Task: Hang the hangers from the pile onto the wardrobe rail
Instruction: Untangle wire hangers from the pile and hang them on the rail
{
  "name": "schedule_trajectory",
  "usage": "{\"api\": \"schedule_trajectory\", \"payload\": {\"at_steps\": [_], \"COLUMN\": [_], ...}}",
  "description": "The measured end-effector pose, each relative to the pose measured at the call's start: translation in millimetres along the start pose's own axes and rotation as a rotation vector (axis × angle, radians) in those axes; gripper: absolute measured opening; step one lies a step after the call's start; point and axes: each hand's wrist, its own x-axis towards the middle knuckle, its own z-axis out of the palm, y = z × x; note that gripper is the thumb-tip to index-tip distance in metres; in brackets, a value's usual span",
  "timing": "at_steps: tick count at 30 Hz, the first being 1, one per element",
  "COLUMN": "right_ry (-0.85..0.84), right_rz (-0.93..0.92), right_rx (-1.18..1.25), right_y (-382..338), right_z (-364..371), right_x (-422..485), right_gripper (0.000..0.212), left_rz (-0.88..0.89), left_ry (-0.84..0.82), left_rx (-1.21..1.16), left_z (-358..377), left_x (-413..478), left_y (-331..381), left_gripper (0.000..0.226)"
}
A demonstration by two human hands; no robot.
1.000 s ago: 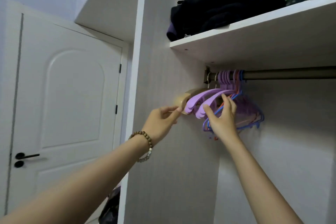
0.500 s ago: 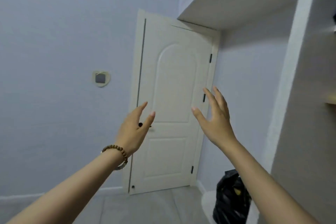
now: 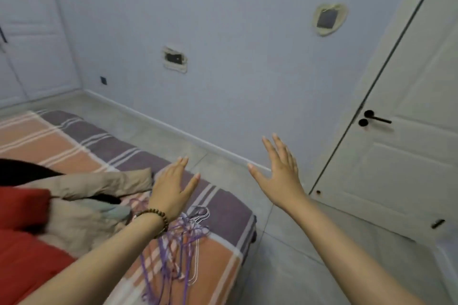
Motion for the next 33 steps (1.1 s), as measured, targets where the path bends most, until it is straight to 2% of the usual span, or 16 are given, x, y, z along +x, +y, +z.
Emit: {"api": "schedule_trajectory", "payload": {"at_steps": [6, 15, 19, 24, 27, 30, 33], "right_ry": [-0.317, -0.640, -0.698, -0.723, -0.729, -0.658, -0.693], "right_rz": [-0.030, 0.016, 0.166, 0.347, 0.500, 0.544, 0.641], "right_rx": [0.049, 0.145, 0.290, 0.393, 0.489, 0.560, 0.638], "right_y": [11.9, 58.2, 80.4, 103.7, 106.0, 113.9, 112.1], "right_z": [178.6, 373.1, 434.3, 482.0, 496.9, 514.8, 516.1], "right_x": [5.8, -36.2, -56.7, -82.8, -95.1, -101.9, -101.3], "right_gripper": [0.078, 0.079, 0.081, 0.077, 0.069, 0.062, 0.051], "left_rz": [-0.304, -0.640, -0.845, -0.982, -1.053, -1.102, -1.167], "left_ry": [-0.055, -0.145, -0.182, -0.164, -0.184, -0.142, -0.075], "left_rx": [0.135, 0.068, -0.037, -0.180, -0.267, -0.373, -0.453], "left_z": [57.0, 170.1, 215.5, 250.4, 265.0, 272.3, 273.5], "left_x": [-31.2, -91.3, -114.7, -127.5, -131.3, -129.8, -124.1], "left_y": [-140.0, -260.6, -283.9, -289.3, -289.9, -287.5, -285.0], "left_gripper": [0.069, 0.068, 0.069, 0.065, 0.056, 0.042, 0.041]}}
